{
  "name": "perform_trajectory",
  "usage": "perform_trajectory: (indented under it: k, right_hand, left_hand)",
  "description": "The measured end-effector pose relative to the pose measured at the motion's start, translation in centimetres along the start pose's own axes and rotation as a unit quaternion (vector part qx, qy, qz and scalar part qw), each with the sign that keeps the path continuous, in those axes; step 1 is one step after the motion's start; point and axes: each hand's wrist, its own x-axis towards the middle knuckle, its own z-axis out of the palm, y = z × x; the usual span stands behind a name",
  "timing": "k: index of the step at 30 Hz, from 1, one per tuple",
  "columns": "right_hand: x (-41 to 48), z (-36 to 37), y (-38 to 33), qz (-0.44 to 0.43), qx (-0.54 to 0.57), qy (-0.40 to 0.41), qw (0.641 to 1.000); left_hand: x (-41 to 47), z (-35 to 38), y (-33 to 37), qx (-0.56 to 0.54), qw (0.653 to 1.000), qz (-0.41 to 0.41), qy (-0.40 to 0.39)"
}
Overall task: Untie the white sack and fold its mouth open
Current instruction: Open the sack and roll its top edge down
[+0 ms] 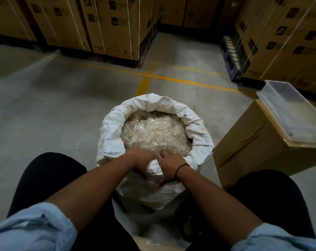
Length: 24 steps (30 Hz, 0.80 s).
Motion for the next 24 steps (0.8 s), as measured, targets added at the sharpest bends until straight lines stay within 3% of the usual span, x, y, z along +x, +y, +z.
perform_trajectory:
  k: [4, 12, 16, 18, 21, 24]
  right_hand:
    - [0.3, -0.4, 0.1, 0.034, 0.032, -0.007, 0.999]
    - [0.0, -1.2, -1.4, -0.028, -0.074, 0.214, 0.974]
    - [0.0, -0.8, -2.2, -0.024, -0.099, 0.245, 0.964]
    - [0.0, -1.4, -2.2, -0.028, -0.056, 0.215, 0.975]
    - [0.4, -2.3, -1.7, -0.004, 0.081, 0.053, 0.995]
    - [0.3, -2.6, -1.2, 0.021, 0.137, -0.053, 0.989]
  left_hand:
    - [0.4, -0.6, -0.6, -0.074, 0.997, -0.001, -0.007]
    - [0.5, -1.7, -3.3, -0.26, 0.965, -0.013, -0.037]
    - [0.7, -1.4, -3.0, -0.239, 0.971, -0.01, -0.02]
    - [0.8, -1.0, -1.9, -0.195, 0.981, -0.014, -0.009]
    - [0.7, 0.2, 0.1, -0.087, 0.996, -0.017, -0.007]
    - [0.6, 2.2, 2.7, 0.059, 0.995, -0.04, 0.07]
